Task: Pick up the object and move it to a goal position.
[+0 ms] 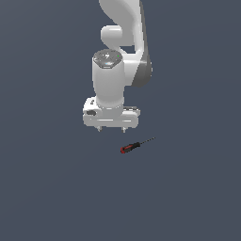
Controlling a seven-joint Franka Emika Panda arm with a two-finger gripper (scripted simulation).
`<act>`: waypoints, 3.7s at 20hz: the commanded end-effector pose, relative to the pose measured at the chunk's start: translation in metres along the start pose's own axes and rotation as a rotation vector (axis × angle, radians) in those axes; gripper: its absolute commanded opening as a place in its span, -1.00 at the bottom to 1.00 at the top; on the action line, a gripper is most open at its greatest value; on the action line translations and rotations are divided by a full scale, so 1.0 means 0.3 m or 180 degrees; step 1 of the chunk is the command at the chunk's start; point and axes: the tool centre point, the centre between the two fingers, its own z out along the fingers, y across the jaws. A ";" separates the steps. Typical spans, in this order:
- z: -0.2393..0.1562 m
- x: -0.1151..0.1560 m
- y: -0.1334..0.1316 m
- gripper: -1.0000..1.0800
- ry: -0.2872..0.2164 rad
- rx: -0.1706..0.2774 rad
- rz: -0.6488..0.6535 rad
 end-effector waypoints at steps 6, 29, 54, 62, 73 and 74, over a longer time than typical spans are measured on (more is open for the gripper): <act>0.016 -0.001 -0.018 0.92 -0.0007 0.0011 0.0131; 0.195 -0.035 -0.229 0.92 -0.0104 0.0067 0.1630; 0.379 -0.106 -0.432 0.92 -0.0159 -0.0007 0.3327; 0.395 -0.114 -0.449 0.92 -0.0157 -0.0019 0.3483; 0.493 -0.121 -0.450 0.92 -0.0158 -0.0019 0.3481; 0.511 -0.123 -0.450 0.92 -0.0158 -0.0019 0.3483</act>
